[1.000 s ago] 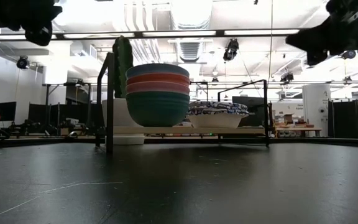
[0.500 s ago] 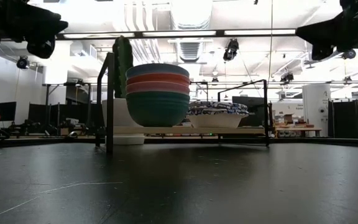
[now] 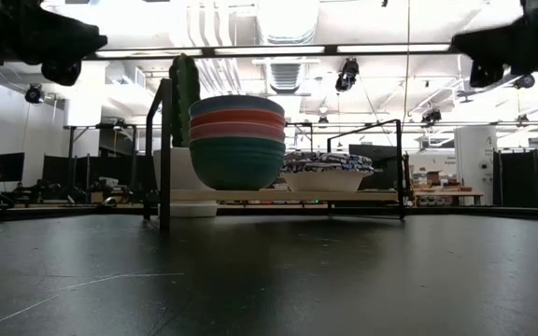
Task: Place and stack bowls onto a shelf
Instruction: Return to Home Position
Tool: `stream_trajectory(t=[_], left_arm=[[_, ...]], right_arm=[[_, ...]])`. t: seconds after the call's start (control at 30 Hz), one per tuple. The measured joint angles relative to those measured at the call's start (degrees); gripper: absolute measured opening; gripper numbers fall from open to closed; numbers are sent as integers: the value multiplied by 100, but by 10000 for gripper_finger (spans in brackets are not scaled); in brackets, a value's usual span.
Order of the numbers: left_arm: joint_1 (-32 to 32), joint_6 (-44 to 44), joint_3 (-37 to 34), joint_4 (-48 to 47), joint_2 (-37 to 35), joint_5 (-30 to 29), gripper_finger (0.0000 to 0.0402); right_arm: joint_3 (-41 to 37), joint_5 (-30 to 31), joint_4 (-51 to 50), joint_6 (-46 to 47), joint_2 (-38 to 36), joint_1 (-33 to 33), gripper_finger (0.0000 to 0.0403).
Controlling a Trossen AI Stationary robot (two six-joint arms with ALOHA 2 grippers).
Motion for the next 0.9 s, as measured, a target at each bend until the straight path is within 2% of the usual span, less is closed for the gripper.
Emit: stream_trajectory(t=[0.23,0.4,0.53,0.67,0.77,0.9], left_arm=[[0,-206,-492,308,0,31,92],[4,-83,-1185,1340,0,43,92],[22,-150,-1182,1208,58,-48,92],[24,-173,-1183,1226,44,-573,92],[24,-304,-1185,1242,64,-932,92],[24,-221,-1185,1242,150,-956,92]], right_arm=[[-366,-71,-74,51,0,-2,9],[-369,-74,-77,-89,14,-2,9],[-369,-65,-87,-356,22,-2,9],[-371,10,-34,-407,40,-2,9],[-372,657,-36,-389,74,-2,9],[-373,1838,-38,-369,83,-2,9]])
